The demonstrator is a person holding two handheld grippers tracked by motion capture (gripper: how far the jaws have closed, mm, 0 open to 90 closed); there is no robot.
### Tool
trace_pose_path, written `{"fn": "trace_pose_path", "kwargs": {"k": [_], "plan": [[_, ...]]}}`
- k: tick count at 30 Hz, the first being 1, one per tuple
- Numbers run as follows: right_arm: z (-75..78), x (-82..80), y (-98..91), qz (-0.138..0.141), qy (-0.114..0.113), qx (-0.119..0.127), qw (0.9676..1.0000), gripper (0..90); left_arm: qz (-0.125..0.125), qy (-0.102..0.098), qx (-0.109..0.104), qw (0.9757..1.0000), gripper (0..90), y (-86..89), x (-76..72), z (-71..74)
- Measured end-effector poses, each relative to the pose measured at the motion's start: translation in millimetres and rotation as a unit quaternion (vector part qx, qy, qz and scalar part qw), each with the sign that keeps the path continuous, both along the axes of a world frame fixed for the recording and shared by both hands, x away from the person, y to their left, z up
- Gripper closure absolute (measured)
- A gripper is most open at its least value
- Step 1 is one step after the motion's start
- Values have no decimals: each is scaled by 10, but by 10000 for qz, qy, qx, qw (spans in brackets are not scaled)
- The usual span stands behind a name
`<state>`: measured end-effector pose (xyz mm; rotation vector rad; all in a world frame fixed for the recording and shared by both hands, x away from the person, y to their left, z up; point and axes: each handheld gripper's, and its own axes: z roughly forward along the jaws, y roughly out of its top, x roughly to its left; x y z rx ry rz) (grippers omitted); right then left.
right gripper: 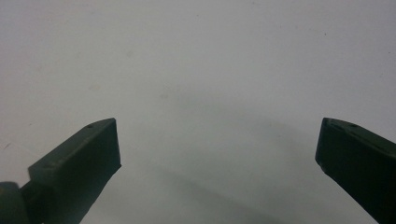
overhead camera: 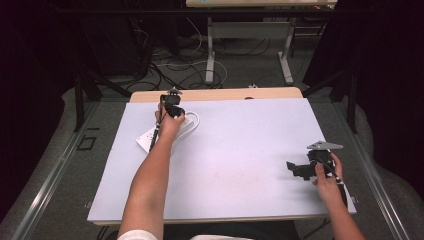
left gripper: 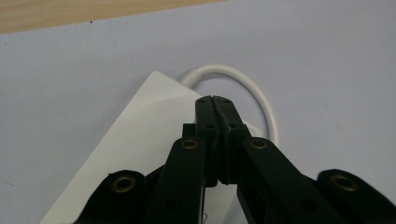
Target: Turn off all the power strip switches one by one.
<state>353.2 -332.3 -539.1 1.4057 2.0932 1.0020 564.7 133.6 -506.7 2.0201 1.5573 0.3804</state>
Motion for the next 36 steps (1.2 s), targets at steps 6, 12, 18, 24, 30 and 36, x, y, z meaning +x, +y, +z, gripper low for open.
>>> {"fn": "trace_pose_path", "kwargs": {"k": [6,12,18,24,30,36], "plan": [[1,-1,-4,-12,2,-12,10000,0,-19,42,-38,10000,900,-21,9,-35],[0,0,-4,-10,-6,-3,10000,0,-28,106,-13,9999,900,-59,17,-81],[4,-7,2,-17,6,11,10000,0,-3,62,-27,10000,900,-73,1,-130],[5,-10,4,-26,13,23,10000,0,-12,-19,-69,10000,900,-61,-17,-153],[12,-14,12,-29,5,38,10000,0,-53,37,51,10000,900,-82,-18,-152],[14,-16,-6,-45,-2,34,10000,0,-31,15,59,10000,900,-76,-19,-142]]}}
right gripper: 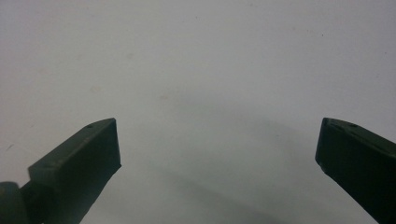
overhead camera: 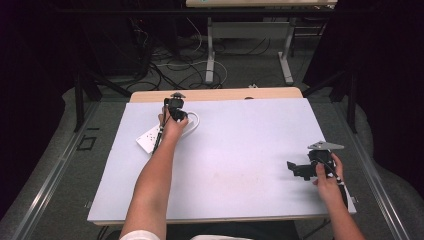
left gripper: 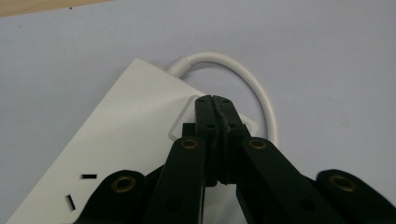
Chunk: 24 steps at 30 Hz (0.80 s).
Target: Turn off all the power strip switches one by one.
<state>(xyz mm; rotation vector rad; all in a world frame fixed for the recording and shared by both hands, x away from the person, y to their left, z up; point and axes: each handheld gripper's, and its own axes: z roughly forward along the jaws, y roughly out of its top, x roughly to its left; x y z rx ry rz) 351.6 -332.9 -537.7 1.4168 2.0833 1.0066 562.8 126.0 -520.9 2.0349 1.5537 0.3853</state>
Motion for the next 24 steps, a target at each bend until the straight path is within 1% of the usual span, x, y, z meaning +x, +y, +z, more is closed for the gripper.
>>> {"fn": "trace_pose_path", "kwargs": {"k": [1,4,6,8,9,10,12,13,15,16,17,18,19,20,21,24], "plan": [[-1,0,0,-6,-3,-9,10000,0,4,-53,-14,10000,900,6,0,7],[-6,4,8,19,-1,1,10000,0,45,-5,-24,10000,900,10,-1,19],[-5,6,10,20,-2,-8,10000,0,55,37,30,10000,900,22,-8,28],[-3,7,6,8,-2,15,10000,0,56,23,-24,10000,900,28,-14,23],[-4,8,4,-17,-3,9,10000,0,39,4,-2,10000,900,34,-16,26],[-5,9,2,-4,1,-4,10000,0,70,17,-45,10000,900,32,-23,33],[-8,11,6,22,1,6,10000,0,46,12,-53,10000,900,46,-30,53],[-4,9,7,14,7,-21,10000,0,50,71,-57,9999,900,55,-37,72],[-6,9,12,19,5,1,10000,0,61,14,-64,10000,900,68,-49,91],[-4,8,12,16,15,13,10000,0,49,19,-36,10000,900,76,-52,105],[-4,9,10,19,1,9,10000,0,88,-12,-86,9999,900,77,-59,113],[-4,9,8,22,-4,13,10000,0,74,-13,-85,9999,900,87,-64,130],[-3,8,7,20,-4,16,10000,0,35,0,-37,10000,900,98,-69,149],[-2,8,6,18,-8,16,10000,0,83,-32,-92,9999,900,97,-77,155],[0,7,5,24,-13,13,10000,0,52,-59,-64,9999,900,110,-82,169],[2,6,4,19,-17,4,10000,0,45,-41,-99,9999,900,125,-105,204]]}}
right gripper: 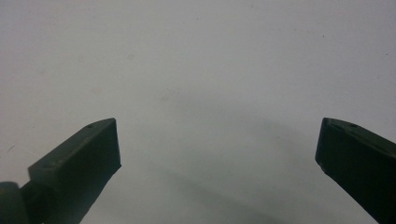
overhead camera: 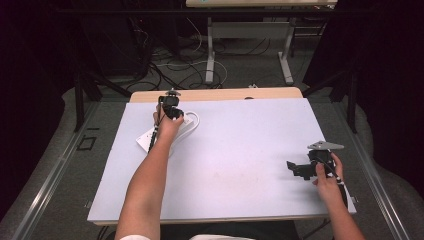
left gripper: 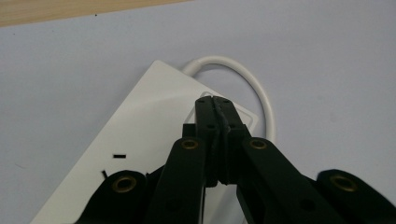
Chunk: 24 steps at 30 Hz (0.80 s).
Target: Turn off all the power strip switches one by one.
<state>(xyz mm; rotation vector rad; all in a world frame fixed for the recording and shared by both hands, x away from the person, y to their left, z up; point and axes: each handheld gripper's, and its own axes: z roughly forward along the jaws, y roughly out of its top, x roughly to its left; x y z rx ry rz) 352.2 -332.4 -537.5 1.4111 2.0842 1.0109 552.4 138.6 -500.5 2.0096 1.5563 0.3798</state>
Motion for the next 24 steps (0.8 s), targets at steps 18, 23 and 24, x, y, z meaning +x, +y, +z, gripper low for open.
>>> {"fn": "trace_pose_path", "kwargs": {"k": [18,23,24], "plan": [[6,-4,1,-10,-1,9,10000,0,2,25,-73,10000,900,68,-114,169],[9,-7,5,11,-1,-5,10000,0,26,14,-79,10000,900,90,-138,193],[9,-7,6,8,-3,-6,10000,0,9,54,-87,9999,900,97,-143,202]]}}
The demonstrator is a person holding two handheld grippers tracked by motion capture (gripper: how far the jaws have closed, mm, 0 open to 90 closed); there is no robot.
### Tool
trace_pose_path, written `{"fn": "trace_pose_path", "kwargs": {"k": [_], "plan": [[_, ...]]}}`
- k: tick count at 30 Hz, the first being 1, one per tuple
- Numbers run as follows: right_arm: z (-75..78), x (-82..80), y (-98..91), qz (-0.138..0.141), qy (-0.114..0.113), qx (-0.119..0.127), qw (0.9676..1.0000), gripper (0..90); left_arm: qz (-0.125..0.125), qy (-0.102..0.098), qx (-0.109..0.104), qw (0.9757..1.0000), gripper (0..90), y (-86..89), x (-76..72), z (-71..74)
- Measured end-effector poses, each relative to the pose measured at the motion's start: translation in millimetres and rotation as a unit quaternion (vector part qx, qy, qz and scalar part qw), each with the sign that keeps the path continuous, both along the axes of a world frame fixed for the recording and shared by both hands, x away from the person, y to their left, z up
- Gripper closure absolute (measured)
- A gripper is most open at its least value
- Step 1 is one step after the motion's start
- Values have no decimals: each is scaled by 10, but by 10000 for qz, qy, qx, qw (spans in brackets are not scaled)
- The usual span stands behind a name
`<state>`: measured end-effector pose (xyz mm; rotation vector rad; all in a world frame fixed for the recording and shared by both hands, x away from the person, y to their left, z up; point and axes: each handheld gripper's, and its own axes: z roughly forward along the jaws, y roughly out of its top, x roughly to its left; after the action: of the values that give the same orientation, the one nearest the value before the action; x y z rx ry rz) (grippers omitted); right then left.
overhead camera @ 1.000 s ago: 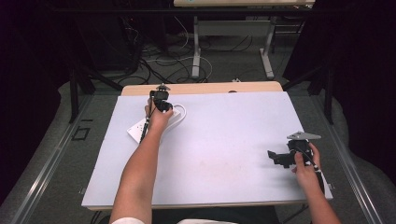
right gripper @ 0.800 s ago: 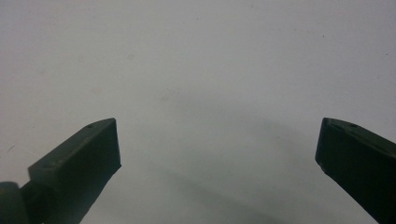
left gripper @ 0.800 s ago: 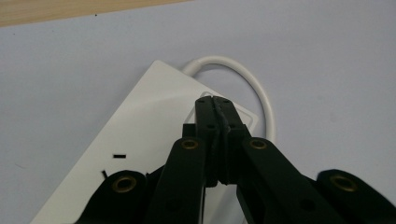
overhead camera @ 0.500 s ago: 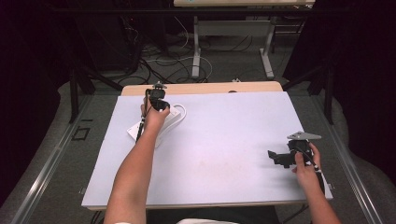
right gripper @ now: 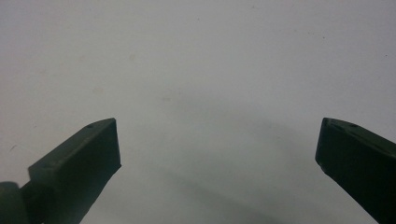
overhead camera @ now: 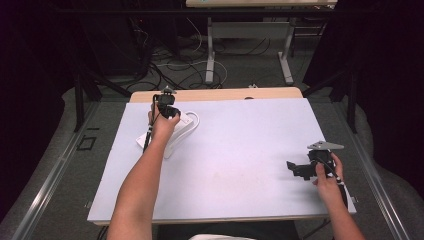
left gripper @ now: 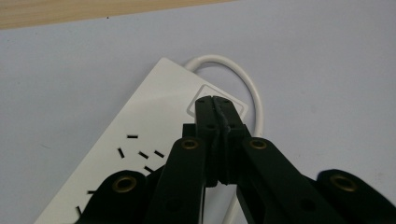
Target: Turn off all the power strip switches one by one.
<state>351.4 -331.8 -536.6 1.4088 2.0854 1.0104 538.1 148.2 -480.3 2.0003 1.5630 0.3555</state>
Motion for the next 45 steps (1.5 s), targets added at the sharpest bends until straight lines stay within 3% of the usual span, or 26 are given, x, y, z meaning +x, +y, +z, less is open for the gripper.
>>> {"fn": "trace_pose_path", "kwargs": {"k": [4,26,45], "plan": [[4,-4,-1,-25,-6,-4,10000,0,12,-56,-43,10000,900,14,-29,3],[6,-2,-2,6,-20,-18,10000,0,157,300,-35,9994,900,238,-164,-172],[3,-4,4,1,-13,-8,10000,0,222,412,-27,9989,900,255,-186,-307]]}}
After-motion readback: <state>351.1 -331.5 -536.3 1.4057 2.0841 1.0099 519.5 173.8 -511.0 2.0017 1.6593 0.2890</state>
